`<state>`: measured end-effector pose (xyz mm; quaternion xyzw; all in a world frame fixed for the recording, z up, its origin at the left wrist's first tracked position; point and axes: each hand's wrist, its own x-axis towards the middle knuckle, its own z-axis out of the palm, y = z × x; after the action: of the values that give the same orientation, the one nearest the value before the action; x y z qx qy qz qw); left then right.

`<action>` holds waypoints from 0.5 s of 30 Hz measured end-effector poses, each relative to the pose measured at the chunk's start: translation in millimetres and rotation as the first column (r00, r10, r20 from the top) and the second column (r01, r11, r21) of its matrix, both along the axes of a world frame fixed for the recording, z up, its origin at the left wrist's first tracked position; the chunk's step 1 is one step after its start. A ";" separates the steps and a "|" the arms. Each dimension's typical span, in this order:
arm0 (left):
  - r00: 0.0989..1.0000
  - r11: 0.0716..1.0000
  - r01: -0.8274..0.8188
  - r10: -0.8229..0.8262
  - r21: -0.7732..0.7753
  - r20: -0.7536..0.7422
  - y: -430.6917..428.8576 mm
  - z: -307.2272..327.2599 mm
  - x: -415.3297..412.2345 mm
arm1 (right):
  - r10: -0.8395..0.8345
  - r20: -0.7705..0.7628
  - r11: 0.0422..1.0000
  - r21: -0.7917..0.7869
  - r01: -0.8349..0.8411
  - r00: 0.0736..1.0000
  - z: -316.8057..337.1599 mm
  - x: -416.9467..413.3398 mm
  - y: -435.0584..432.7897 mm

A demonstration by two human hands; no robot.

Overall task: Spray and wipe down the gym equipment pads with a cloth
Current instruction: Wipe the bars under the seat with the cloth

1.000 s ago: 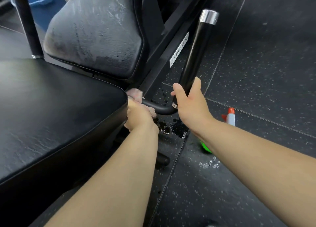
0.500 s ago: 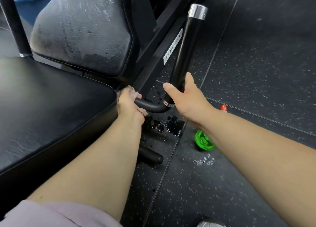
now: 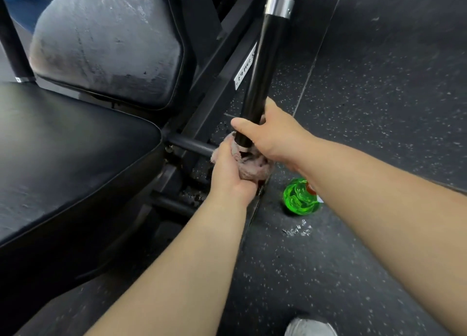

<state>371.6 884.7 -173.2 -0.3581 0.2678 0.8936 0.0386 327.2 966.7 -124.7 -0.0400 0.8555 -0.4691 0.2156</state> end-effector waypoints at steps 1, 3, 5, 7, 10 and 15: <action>0.999 0.998 0.027 -0.026 -0.052 0.019 -10.2 -7.0 -0.1 | -0.004 0.010 1.000 -0.007 0.004 1.000 0.9 0.8 -0.6; 0.997 0.986 0.018 -0.005 -0.165 0.081 -24.1 -13.6 -1.3 | -0.007 0.019 0.999 -0.031 0.007 1.000 3.6 1.4 -0.2; 0.981 0.960 -0.033 0.083 -0.277 0.173 -41.8 -25.0 -6.8 | -0.003 0.017 0.998 -0.060 0.004 1.000 5.0 2.1 1.0; 0.968 0.925 -0.089 0.167 -0.369 0.186 -62.1 -21.0 -14.3 | 0.007 0.014 0.997 -0.081 -0.006 1.000 1.9 1.7 1.6; 0.959 0.911 -0.192 0.254 -0.365 0.128 -79.2 -11.6 -24.2 | 0.010 0.031 0.995 -0.103 -0.007 0.999 0.3 1.5 2.7; 0.969 0.954 -0.200 0.227 -0.224 0.099 -66.4 -11.3 -19.8 | 0.080 0.026 0.995 -0.062 -0.078 0.996 5.1 -2.6 5.4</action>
<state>351.9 818.3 -184.5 -0.4417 0.3182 0.8350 -0.0804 324.6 972.1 -119.5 -0.0735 0.8353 -0.4867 0.2449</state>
